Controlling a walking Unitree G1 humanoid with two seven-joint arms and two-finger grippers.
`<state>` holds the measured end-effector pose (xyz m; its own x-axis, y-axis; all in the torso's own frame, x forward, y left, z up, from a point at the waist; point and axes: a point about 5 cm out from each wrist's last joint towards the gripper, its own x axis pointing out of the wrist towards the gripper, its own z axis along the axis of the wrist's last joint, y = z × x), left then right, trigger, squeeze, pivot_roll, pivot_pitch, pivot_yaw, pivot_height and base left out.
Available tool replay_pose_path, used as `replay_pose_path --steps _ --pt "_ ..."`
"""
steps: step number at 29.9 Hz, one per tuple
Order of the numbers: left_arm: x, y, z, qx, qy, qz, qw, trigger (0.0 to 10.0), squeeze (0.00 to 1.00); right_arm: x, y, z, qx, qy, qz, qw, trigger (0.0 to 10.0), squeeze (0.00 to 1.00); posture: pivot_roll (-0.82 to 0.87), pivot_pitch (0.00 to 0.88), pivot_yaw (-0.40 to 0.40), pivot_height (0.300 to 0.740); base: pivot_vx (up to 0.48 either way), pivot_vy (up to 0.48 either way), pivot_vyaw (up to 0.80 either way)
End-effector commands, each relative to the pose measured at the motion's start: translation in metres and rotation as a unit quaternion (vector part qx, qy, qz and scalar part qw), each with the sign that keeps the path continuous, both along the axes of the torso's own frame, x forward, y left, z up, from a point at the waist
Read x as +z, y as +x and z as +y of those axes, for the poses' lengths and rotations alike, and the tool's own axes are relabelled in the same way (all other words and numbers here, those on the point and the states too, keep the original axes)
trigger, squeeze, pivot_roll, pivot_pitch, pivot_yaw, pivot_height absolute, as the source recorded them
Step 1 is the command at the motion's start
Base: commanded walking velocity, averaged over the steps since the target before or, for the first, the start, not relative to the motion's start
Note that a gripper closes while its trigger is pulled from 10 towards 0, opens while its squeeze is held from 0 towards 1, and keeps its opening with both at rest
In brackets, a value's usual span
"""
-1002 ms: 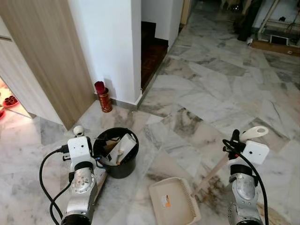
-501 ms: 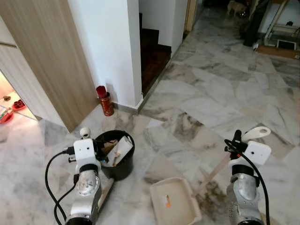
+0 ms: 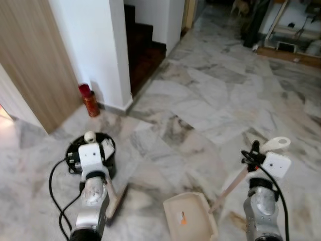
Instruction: Sweep floor
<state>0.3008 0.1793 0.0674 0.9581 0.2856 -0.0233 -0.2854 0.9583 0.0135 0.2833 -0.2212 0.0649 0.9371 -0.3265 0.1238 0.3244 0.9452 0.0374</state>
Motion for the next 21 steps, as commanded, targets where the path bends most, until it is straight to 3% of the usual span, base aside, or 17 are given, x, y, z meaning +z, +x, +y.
replay_pose_path --steps 1,9,21 --pt "0.009 0.009 -0.006 -0.010 0.003 -0.019 1.000 10.0 0.00 0.003 0.002 -0.003 -0.007 0.006 -0.010 1.000 10.0 0.00 -0.04 0.064 0.001 0.740 0.000 -0.360 0.00" --pt "0.013 0.020 -0.016 -0.025 -0.006 -0.022 0.999 10.0 0.00 -0.001 0.002 -0.006 -0.015 0.014 0.000 1.000 10.0 0.00 -0.07 0.058 0.002 0.740 0.000 -0.355 0.00" --pt "0.006 0.016 -0.029 -0.023 -0.023 -0.027 0.999 10.0 0.00 -0.003 -0.002 -0.011 0.003 0.007 0.006 1.000 10.0 0.00 -0.10 0.046 -0.051 0.740 0.000 -0.352 0.00"
